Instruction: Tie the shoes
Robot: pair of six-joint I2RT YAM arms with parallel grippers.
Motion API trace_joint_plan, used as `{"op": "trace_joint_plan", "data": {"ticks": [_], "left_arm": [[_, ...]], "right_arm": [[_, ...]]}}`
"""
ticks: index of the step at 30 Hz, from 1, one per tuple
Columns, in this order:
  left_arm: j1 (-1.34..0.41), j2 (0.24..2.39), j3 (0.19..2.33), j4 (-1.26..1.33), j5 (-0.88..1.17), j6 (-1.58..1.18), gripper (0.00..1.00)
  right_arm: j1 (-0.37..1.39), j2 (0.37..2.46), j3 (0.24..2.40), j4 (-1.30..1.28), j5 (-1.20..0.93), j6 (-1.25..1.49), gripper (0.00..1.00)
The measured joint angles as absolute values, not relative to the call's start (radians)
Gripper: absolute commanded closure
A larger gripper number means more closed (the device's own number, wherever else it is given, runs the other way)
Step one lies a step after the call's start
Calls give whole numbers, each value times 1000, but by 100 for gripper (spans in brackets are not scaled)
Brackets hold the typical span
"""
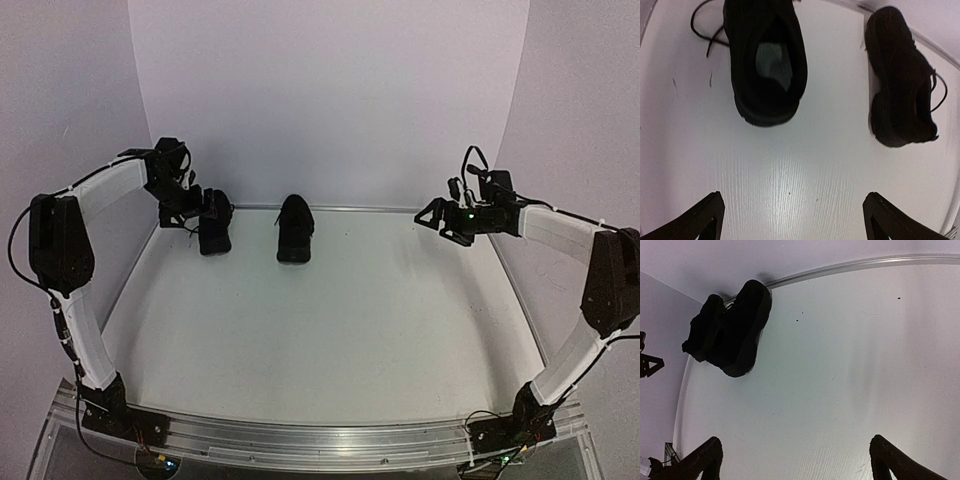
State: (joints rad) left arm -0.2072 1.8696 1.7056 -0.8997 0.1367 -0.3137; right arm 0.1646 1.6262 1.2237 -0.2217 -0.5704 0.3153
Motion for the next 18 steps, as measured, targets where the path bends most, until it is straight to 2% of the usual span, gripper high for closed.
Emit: {"op": "trace_joint_plan", "data": {"ticks": [8, 18], "left_arm": [[-112, 2110, 2120, -884, 128, -319, 2], [-48, 2285, 2180, -790, 145, -313, 12]], "right_arm": [[165, 1636, 1251, -246, -574, 309, 2], [165, 1632, 1252, -266, -559, 315, 2]]}}
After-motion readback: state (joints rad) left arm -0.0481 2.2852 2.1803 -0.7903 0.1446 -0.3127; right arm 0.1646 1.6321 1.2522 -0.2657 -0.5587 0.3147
